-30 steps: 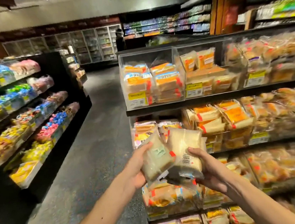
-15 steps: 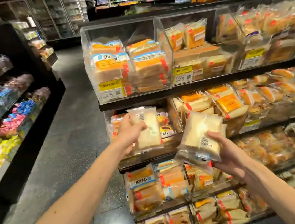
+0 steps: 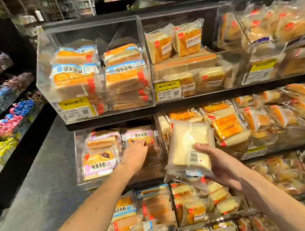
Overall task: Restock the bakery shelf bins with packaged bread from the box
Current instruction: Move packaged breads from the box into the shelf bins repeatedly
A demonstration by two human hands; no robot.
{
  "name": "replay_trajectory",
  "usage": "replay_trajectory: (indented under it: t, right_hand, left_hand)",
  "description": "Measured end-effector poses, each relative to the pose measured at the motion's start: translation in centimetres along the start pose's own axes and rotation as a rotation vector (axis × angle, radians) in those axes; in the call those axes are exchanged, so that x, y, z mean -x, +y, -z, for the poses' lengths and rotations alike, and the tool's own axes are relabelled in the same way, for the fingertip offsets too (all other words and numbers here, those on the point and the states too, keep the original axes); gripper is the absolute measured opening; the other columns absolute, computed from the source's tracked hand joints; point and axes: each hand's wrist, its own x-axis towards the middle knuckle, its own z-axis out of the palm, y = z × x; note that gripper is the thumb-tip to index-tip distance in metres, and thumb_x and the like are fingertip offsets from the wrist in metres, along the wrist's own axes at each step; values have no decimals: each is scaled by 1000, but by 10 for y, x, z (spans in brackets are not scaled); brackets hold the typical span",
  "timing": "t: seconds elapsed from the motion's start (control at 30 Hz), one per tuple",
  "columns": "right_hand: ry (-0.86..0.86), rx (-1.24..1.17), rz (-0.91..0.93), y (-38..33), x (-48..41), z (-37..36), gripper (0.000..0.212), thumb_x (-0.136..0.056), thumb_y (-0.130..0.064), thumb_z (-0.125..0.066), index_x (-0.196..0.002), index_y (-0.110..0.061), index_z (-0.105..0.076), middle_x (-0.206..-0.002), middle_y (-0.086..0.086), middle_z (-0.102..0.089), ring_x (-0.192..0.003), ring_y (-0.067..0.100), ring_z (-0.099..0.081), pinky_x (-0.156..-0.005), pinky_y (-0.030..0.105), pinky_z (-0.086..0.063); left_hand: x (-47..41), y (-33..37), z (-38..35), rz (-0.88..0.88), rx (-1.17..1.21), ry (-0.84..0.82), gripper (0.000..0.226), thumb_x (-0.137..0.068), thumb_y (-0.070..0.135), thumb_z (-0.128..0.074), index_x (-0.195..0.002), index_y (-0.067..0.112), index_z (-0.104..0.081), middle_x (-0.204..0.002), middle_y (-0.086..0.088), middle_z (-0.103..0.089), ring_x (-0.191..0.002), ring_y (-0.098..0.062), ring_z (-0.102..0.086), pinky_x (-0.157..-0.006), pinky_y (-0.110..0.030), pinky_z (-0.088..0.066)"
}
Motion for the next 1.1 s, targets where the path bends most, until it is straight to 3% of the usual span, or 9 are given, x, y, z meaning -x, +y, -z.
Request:
replay_trajectory:
  t: [0.2,0.27,0.43,0.5,0.6,0.7,0.9,1.0,1.1]
  right_hand:
    - [-38,32,-26,-9,-11,9,44,-82,-24,-67,-122,-8,-59,-112,17,-73,-100,29,-73,-85,44,-58]
    - [-42,68,-10,-12,-13,8,37,-84,-23,-65,-118,-9,-60,-106,15,-75,-93,26,-74,-85,43,-55]
    - [-93,118,8,-17,-17,2,44,-79,-25,-67,-120,-10,-60,-103,13,-76,-89,23,-75,-77,38,-56]
    - [-109,136,10,-17,-19,1,43,-80,-25,-66,-121,-10,-60,-105,12,-76,-92,23,-75,-73,36,-58]
    - [-122,187,41,-18,-20,-4,43,-82,-23,-67,-122,-12,-58,-106,12,-76,-94,23,-75,-66,32,-60]
    - [-126,297,103,-12,-24,-12,46,-84,-22,-70,-127,-14,-54,-107,10,-76,-95,23,-74,-62,28,-59]
    - [-46,522,260,0,-23,-25,117,-44,-49,-96,-142,-23,-38,-124,3,-65,-111,18,-66,-94,46,-57]
    - [-82,519,269,4,-21,-23,112,-46,-44,-97,-138,-23,-38,-125,3,-64,-112,18,-66,-95,46,-56]
    - [-121,494,261,6,-23,-20,101,-52,-31,-89,-139,-21,-38,-125,4,-63,-111,20,-66,-94,47,-57]
  left_hand:
    - [-5,-21,-3,133,536,-151,28,-93,39,-62,-113,19,-64,-112,-3,-60,-106,-23,-56,-84,-32,-44]
    - [-2,-23,-3,95,475,-193,7,-93,23,-61,-100,22,-61,-107,-3,-57,-105,-25,-57,-81,-31,-43]
    - [8,-22,-7,137,327,-118,27,-86,4,-58,-111,14,-62,-122,-5,-56,-115,-22,-52,-94,-35,-47]
    - [14,-13,10,244,632,52,12,-94,13,-59,-103,13,-68,-96,2,-63,-91,-14,-60,-74,-27,-46]
    - [25,5,52,394,1303,123,45,-96,53,-52,-97,12,-72,-78,-2,-67,-71,-11,-60,-61,-29,-44]
    - [45,19,78,287,1456,-75,73,-75,79,-49,-116,20,-67,-104,2,-71,-96,-8,-65,-74,-29,-52]
    - [66,38,78,256,1422,6,68,-56,52,-84,-114,34,-53,-119,8,-64,-115,-9,-60,-97,-32,-54]
    - [70,33,67,291,1409,57,98,-46,64,-88,-128,23,-53,-123,5,-65,-118,-11,-60,-99,-37,-52]
    - [76,31,64,315,1453,107,89,-48,55,-90,-124,24,-54,-120,3,-67,-116,-12,-62,-99,-42,-53]
